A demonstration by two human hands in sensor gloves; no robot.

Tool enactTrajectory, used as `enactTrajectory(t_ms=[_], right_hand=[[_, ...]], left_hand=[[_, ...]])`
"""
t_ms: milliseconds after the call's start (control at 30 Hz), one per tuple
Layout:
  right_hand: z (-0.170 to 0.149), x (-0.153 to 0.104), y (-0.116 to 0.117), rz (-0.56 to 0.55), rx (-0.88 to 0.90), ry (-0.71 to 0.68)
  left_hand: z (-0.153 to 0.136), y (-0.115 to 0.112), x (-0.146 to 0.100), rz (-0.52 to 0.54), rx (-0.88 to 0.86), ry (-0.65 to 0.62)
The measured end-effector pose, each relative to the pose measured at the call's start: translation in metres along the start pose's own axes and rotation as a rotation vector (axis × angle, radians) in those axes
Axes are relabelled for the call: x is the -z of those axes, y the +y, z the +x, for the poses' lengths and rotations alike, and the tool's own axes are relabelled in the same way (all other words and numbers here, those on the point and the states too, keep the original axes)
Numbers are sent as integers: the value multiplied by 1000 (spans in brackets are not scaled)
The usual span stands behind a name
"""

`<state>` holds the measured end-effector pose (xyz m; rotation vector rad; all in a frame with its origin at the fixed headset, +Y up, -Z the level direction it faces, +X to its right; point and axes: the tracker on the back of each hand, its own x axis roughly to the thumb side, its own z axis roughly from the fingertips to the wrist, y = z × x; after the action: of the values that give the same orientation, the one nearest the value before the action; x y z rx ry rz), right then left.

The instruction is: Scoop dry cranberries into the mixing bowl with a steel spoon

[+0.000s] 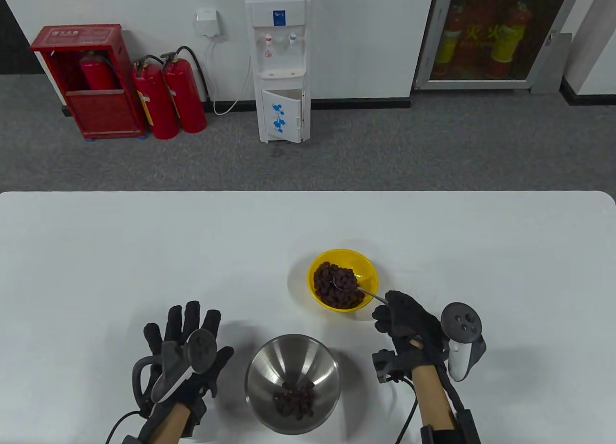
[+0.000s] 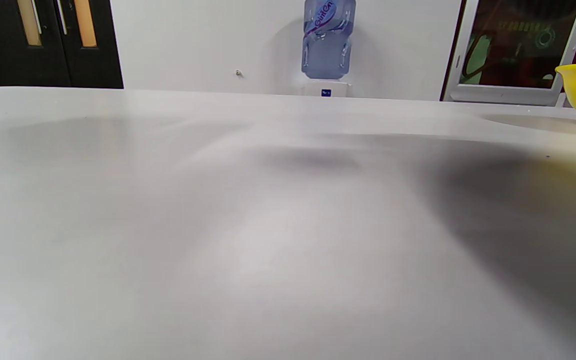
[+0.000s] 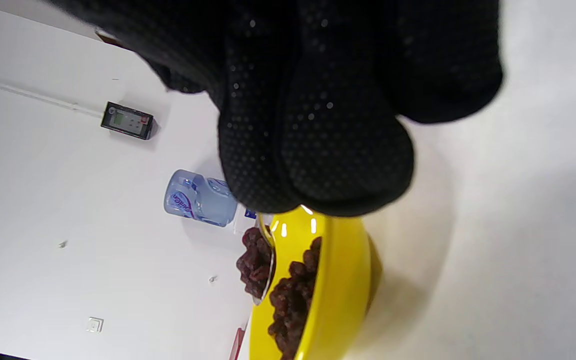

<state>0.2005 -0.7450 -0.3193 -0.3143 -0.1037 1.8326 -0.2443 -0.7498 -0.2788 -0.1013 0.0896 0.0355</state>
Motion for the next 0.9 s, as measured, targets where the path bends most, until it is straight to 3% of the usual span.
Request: enactTrajectory(t_ms=[567,900], right_hand=[[21,-38,-9,101,94,-129],[34,-51,-2,182,74,-234]], left_hand=[[1,0,0,3,6,1],[1,0,0,12,6,1]])
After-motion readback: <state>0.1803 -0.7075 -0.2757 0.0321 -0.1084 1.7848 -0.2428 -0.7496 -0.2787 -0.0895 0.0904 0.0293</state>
